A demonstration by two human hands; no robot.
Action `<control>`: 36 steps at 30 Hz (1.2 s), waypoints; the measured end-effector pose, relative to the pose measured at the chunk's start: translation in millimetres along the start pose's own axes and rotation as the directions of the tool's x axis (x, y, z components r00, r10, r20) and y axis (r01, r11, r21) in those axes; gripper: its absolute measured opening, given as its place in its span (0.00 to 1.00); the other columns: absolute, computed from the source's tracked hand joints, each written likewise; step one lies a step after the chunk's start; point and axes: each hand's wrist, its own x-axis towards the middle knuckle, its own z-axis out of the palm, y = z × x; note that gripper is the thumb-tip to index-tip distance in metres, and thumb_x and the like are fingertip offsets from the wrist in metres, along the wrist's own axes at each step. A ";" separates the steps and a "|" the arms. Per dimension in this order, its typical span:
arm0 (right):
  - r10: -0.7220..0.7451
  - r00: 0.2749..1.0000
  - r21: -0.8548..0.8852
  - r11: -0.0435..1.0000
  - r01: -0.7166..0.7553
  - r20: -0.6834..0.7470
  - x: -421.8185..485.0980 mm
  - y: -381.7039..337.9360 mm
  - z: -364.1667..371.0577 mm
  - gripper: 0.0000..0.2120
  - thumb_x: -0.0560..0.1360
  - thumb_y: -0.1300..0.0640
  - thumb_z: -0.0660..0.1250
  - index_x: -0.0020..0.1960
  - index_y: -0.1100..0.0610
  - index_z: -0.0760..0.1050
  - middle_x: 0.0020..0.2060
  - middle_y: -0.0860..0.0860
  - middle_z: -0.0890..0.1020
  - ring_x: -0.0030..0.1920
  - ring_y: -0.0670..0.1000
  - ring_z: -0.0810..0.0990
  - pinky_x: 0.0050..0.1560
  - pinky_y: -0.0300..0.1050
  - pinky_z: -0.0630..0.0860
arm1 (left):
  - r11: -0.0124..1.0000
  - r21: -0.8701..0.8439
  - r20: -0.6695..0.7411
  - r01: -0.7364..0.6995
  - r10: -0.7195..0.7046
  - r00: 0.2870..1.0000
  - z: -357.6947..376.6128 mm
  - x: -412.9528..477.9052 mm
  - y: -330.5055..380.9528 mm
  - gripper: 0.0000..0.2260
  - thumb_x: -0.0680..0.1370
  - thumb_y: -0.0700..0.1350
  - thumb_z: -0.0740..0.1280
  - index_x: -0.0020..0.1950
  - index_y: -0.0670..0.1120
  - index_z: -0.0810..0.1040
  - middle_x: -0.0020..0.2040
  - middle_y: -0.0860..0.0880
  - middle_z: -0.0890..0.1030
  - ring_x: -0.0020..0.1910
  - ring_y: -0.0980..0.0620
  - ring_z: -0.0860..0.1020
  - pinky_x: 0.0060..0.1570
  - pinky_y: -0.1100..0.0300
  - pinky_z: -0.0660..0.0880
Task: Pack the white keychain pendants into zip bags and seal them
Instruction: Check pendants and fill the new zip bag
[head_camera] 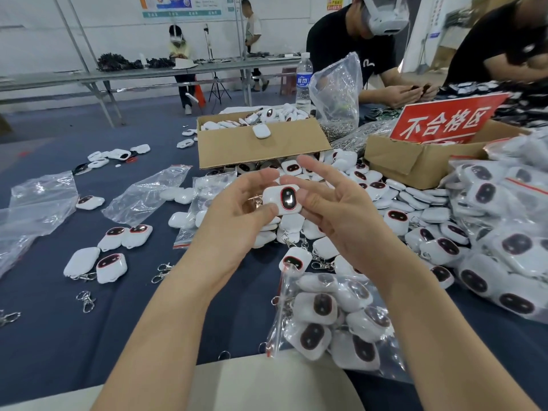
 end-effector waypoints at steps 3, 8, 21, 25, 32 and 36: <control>-0.005 1.000 0.016 1.000 0.005 -0.008 -1.3 -3.5 -2.4 0.22 0.74 0.60 0.72 0.66 0.46 0.76 0.59 0.51 0.85 0.61 0.52 0.83 0.59 0.40 0.79 | 0.998 0.054 0.019 0.030 -0.031 0.999 -5.4 -0.3 0.5 0.16 0.78 0.34 0.70 0.60 0.53 0.81 0.53 0.48 0.83 0.48 0.54 0.82 0.54 0.61 0.79; 0.031 0.998 -0.416 0.908 -0.050 -0.052 -2.1 -3.9 -2.2 0.20 0.78 0.59 0.71 0.67 0.46 0.75 0.56 0.46 0.85 0.54 0.47 0.85 0.56 0.43 0.81 | 0.900 0.407 0.131 0.158 -0.229 0.965 -31.7 -5.2 3.2 0.13 0.79 0.37 0.70 0.59 0.53 0.81 0.45 0.49 0.84 0.40 0.53 0.82 0.55 0.53 0.78; 0.550 0.833 -0.844 0.472 -0.255 0.056 -12.1 -15.0 -9.5 0.09 0.75 0.47 0.74 0.54 0.38 0.81 0.46 0.39 0.84 0.41 0.37 0.82 0.49 0.39 0.74 | 0.754 0.561 0.469 0.340 -0.629 0.620 -45.6 -18.3 -2.0 0.08 0.81 0.37 0.68 0.59 0.43 0.82 0.53 0.43 0.86 0.50 0.50 0.85 0.49 0.62 0.81; 0.593 0.802 -0.862 0.438 -0.255 0.064 -13.0 -17.1 -6.0 0.10 0.76 0.49 0.73 0.57 0.40 0.80 0.47 0.44 0.84 0.36 0.40 0.82 0.51 0.43 0.78 | 0.788 0.490 0.436 0.373 -0.592 0.679 -37.5 -26.7 -4.9 0.07 0.80 0.36 0.69 0.56 0.42 0.83 0.51 0.44 0.86 0.49 0.50 0.85 0.50 0.62 0.81; 0.548 0.836 -0.888 0.379 -0.261 -0.012 -13.5 -21.5 -1.3 0.12 0.78 0.46 0.69 0.61 0.43 0.77 0.47 0.44 0.81 0.45 0.43 0.81 0.44 0.39 0.72 | 0.875 0.290 0.270 0.387 -0.463 0.844 -24.6 -73.8 -20.5 0.19 0.73 0.58 0.71 0.56 0.47 0.84 0.51 0.43 0.86 0.44 0.53 0.83 0.46 0.60 0.82; 0.431 0.894 -0.864 0.397 -0.309 -0.122 -10.7 -22.4 -6.1 0.13 0.80 0.43 0.66 0.62 0.44 0.75 0.50 0.45 0.78 0.51 0.48 0.80 0.57 0.49 0.75 | 0.909 0.317 0.170 0.270 -0.334 0.927 -11.5 -95.0 -33.7 0.08 0.74 0.54 0.77 0.52 0.57 0.85 0.47 0.52 0.86 0.43 0.54 0.83 0.43 0.60 0.80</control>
